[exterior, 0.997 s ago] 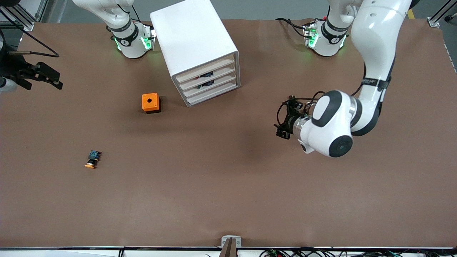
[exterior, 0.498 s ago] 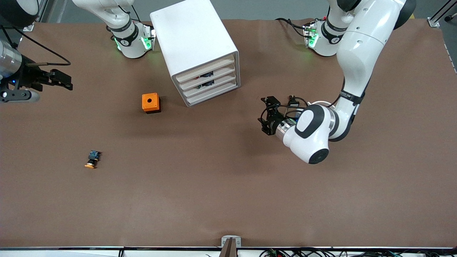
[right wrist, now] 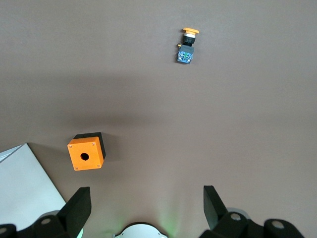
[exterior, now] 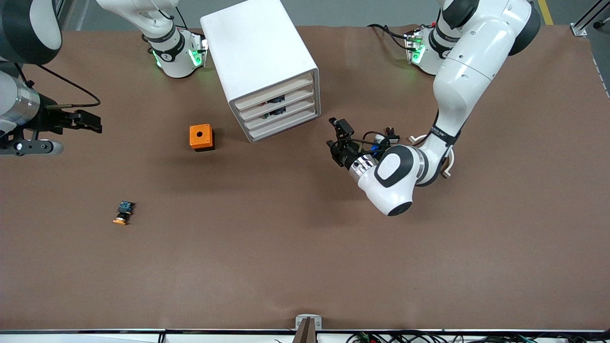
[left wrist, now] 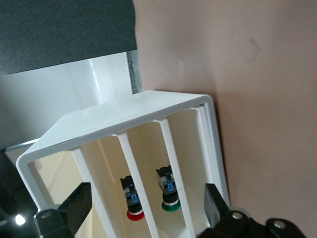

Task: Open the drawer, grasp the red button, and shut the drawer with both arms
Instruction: 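Grasp the drawer front of the white cabinet with the left gripper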

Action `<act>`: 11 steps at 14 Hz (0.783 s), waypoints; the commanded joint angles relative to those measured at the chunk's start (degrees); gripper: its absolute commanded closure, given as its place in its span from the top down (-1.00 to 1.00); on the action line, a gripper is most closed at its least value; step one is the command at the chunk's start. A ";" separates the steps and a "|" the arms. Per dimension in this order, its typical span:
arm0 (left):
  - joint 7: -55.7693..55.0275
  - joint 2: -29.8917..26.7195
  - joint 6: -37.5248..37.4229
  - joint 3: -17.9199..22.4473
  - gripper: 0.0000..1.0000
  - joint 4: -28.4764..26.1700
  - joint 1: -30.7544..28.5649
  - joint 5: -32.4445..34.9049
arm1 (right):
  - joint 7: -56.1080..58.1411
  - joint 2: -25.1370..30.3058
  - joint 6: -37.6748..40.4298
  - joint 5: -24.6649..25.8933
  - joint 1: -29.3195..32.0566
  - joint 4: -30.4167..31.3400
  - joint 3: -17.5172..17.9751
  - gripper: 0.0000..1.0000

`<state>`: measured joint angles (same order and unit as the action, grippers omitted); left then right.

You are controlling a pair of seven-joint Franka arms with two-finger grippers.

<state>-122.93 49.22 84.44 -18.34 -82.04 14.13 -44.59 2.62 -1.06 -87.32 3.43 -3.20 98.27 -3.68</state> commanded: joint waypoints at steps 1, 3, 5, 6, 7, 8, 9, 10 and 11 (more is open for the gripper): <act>-3.71 1.66 -1.03 -0.38 1.00 1.71 1.68 -2.60 | 0.45 -1.04 0.57 1.14 -0.13 -1.94 -0.01 1.00; -4.86 2.63 -1.03 -0.47 0.99 1.71 2.83 -3.04 | -0.07 -2.53 0.83 4.81 -0.57 -2.90 0.16 1.00; -4.95 3.33 -1.12 -0.47 0.49 1.62 3.79 -4.62 | -0.16 -4.55 2.32 9.13 -1.28 -4.13 0.16 1.00; -4.95 4.04 -1.12 -0.47 0.27 1.53 3.97 -5.32 | 0.01 -5.08 3.20 9.14 -1.10 -4.49 0.16 1.00; -4.95 4.39 -1.12 -0.64 0.21 1.53 4.23 -5.85 | 0.28 -5.18 3.21 8.97 -0.93 -4.49 0.16 1.00; -4.86 4.48 -1.12 -0.65 0.21 1.53 4.84 -6.21 | 0.45 -5.52 3.04 8.18 -0.49 -4.49 0.16 1.00; -4.86 4.48 -1.20 -0.65 0.21 1.45 5.11 -6.73 | 0.11 -6.14 2.43 5.83 -0.23 -4.49 0.07 1.00; -4.95 4.57 -1.55 -0.65 0.21 1.45 5.90 -7.61 | -0.42 -6.14 2.51 3.11 0.12 -4.49 -0.10 1.00; -4.95 4.74 -1.82 -0.65 0.21 1.36 6.25 -8.23 | -2.25 -6.23 2.94 1.86 -0.22 -4.49 -0.10 1.00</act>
<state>-126.54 53.16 83.81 -18.75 -81.95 19.35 -51.08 2.26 -6.48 -85.75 8.25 -3.70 95.47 -3.75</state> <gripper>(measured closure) 0.392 0.000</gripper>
